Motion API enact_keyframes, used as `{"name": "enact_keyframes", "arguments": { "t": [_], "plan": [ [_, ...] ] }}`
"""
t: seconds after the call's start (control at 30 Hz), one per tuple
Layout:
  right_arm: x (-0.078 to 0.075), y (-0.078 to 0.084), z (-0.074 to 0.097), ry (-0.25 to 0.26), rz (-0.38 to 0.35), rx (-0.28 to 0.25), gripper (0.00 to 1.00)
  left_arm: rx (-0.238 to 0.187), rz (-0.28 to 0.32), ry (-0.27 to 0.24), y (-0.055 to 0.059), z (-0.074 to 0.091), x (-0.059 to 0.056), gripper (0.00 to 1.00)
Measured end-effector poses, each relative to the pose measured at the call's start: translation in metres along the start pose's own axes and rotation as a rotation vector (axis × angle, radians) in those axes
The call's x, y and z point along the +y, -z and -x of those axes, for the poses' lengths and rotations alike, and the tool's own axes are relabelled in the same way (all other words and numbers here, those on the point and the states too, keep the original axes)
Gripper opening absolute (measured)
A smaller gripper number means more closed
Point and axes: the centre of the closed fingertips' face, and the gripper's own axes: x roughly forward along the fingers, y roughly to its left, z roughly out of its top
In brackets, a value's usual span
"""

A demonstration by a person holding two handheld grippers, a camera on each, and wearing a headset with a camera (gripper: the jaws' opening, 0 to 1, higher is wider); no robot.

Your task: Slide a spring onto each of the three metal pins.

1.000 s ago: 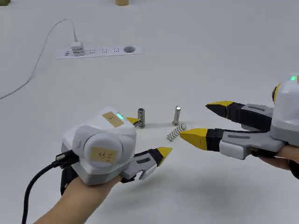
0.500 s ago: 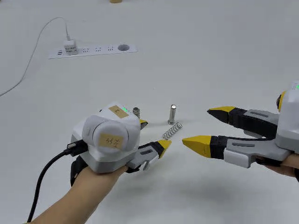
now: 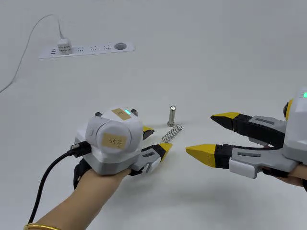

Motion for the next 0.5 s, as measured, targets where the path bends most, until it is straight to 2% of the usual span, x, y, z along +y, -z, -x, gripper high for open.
{"name": "enact_keyframes", "arguments": {
  "t": [0.2, 0.33, 0.5],
  "plan": [
    [-0.001, 0.007, 0.002, -0.001, -0.008, 0.008, 0.59, 0.006, -0.009, 0.018, 0.001, -0.007, -0.002, 0.26],
    [-0.004, 0.011, 0.004, 0.014, -0.012, 0.019, 0.58, 0.025, -0.014, 0.024, 0.006, -0.011, -0.002, 0.24],
    [-0.008, 0.014, 0.006, 0.03, -0.036, 0.016, 0.57, 0.021, -0.015, 0.027, 0.006, -0.014, -0.001, 0.21]
  ]
}}
